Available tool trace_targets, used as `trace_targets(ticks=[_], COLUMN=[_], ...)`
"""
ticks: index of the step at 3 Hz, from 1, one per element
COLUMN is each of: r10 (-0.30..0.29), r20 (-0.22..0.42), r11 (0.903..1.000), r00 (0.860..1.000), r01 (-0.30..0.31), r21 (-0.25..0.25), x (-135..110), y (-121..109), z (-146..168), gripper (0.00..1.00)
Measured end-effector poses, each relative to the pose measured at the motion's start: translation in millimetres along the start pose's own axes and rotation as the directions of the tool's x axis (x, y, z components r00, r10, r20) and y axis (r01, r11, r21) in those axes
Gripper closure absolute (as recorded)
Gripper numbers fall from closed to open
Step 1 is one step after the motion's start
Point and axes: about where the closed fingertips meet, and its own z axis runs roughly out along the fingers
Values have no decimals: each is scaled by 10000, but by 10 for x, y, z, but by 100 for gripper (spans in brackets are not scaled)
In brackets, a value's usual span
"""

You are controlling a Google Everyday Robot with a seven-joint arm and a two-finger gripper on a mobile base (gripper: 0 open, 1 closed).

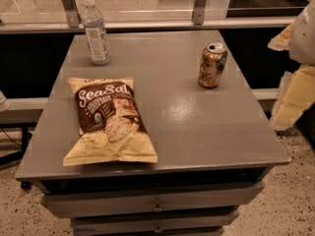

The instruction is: Knock orange can over

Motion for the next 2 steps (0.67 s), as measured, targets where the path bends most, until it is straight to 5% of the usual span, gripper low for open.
trace_targets(ticks=[2], r10=[173], r20=[448], r11=[9996], r00=[9988], r01=[-182], r21=[194], x=[29], y=[-147], z=[127], gripper=[0])
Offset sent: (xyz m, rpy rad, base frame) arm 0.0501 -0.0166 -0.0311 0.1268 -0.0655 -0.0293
